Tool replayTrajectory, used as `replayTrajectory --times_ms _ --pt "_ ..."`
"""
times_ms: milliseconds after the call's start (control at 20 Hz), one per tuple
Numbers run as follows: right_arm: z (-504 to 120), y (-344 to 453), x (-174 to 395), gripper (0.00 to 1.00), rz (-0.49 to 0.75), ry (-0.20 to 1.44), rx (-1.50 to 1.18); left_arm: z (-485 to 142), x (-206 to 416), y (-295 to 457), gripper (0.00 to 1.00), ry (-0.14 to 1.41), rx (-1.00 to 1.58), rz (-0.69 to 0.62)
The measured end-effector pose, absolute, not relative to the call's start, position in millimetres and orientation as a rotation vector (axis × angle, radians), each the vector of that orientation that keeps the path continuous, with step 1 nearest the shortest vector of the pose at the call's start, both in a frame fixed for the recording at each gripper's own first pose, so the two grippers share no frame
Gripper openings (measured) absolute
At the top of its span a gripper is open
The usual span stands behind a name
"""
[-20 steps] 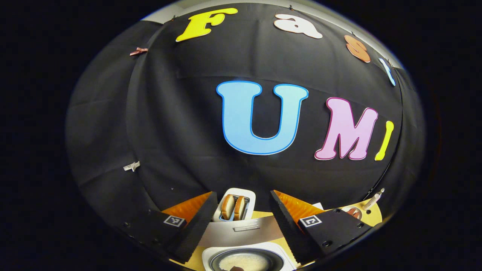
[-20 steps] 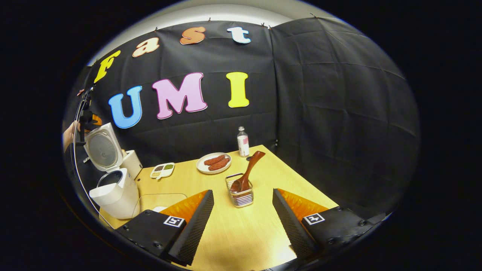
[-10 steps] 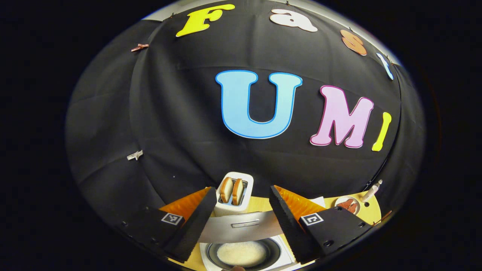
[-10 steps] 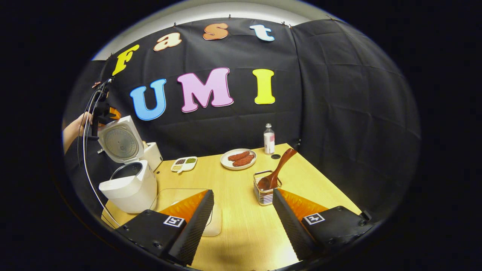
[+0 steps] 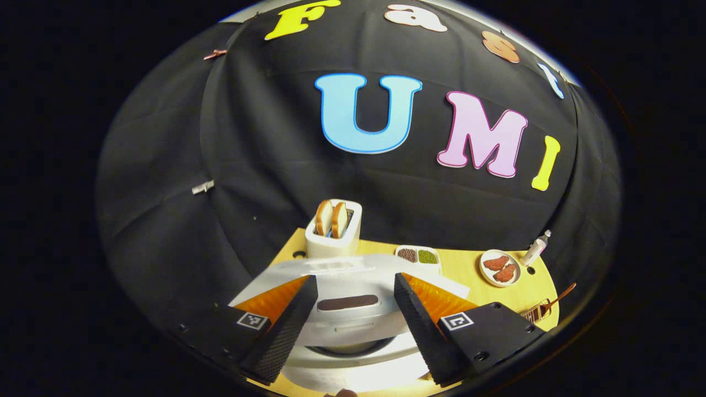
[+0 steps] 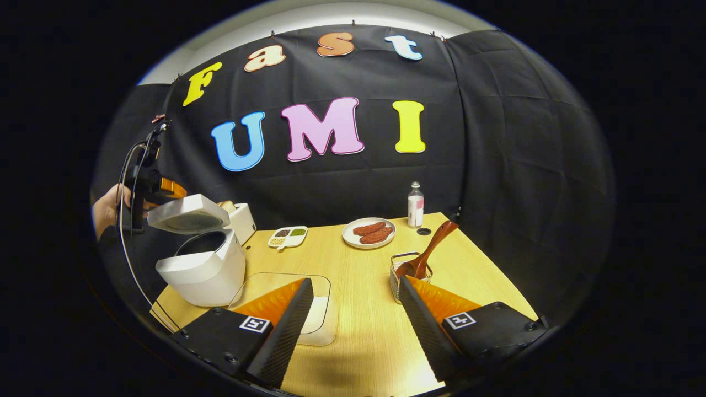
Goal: Close the left gripper, press the button to open the rice cooker; take a wooden spoon from the chopstick holder with the right hand, scoop a spoonful of rice and pour it into the rice cooker, then put the wooden spoon back into the chopstick holder.
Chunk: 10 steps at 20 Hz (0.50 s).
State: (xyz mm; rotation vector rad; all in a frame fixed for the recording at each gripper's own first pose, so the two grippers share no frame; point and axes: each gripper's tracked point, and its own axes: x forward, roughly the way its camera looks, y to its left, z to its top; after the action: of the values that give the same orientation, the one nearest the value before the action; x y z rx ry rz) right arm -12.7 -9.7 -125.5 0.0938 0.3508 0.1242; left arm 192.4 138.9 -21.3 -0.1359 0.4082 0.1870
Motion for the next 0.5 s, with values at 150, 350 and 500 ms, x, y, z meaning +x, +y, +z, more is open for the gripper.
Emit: replayTrajectory --times_ms 150,350,500 --pt "-130.1 -6.7 -15.4 0.99 0.146 0.369 0.102 -59.1 175.7 126.6 0.99 0.439 -0.084 0.186" --pt "-134.7 -7.1 -16.6 0.98 0.159 0.381 0.103 -95.3 160.7 120.1 0.99 0.446 -0.084 0.205" --pt "-139.7 -7.2 -20.2 0.99 0.164 0.396 0.104 -113.2 157.9 115.5 0.99 0.452 -0.064 0.203"
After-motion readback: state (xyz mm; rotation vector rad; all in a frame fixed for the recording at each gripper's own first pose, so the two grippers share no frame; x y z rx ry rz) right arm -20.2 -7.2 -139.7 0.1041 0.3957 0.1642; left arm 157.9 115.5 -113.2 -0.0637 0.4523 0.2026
